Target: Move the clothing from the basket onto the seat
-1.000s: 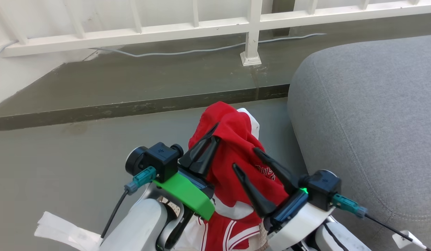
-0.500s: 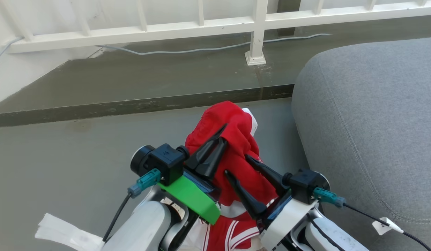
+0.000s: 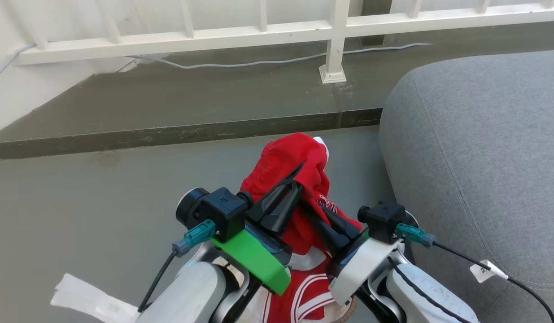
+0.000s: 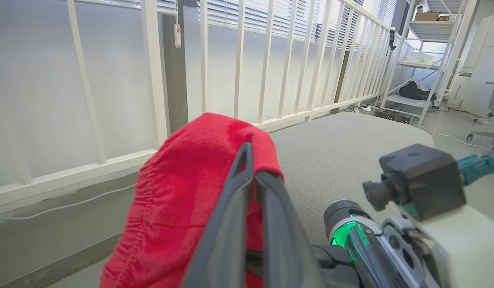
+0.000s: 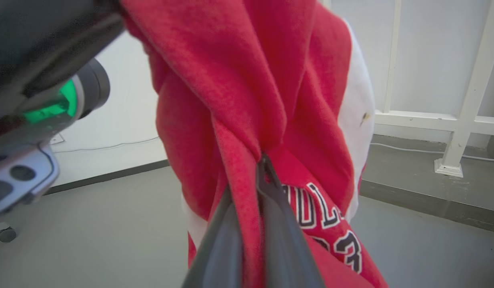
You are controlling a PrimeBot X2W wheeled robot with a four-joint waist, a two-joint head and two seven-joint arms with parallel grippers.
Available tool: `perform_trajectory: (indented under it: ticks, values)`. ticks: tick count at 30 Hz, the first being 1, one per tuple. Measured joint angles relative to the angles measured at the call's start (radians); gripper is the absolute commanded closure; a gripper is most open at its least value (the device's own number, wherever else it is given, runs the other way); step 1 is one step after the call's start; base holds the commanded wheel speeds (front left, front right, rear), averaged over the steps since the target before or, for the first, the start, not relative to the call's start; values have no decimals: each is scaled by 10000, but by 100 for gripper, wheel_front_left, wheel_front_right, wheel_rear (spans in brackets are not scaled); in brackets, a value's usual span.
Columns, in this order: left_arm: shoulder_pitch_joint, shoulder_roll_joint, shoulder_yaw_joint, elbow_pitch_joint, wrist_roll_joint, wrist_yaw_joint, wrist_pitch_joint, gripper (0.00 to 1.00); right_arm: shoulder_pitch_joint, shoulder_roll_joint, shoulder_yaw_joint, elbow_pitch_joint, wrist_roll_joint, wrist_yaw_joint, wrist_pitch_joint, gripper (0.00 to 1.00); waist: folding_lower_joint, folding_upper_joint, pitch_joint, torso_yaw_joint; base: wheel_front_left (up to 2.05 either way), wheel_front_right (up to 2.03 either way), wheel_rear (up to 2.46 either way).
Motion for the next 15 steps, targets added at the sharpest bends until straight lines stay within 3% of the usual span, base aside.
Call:
perform_trajectory:
  ticks: [4,6,7,8,9,15]
  values:
    - [4,4,-90,-10,0,0,136,100,-136,12,-50,203,105,0,0,100,0,1,-1,13,0,0,0]
    - [7,6,-203,-31,-4,-10,178,56,-202,15,-96,255,174,0,-2,100,0,0,-4,25,0,0,0]
    - [7,12,-259,-48,-4,-12,259,51,-236,15,-113,288,176,0,-4,100,0,0,-6,29,0,0,0]
    - [10,15,-295,-54,-4,-13,263,38,-280,21,-150,320,176,0,-4,100,0,0,-9,32,0,0,0]
    - [13,15,-307,-69,-4,-13,263,0,-344,21,-194,343,176,0,-21,100,0,0,-12,35,0,0,0]
    - [14,150,-366,-324,-4,-23,345,0,-593,31,-640,500,176,0,-90,100,0,0,-16,12,0,0,0]
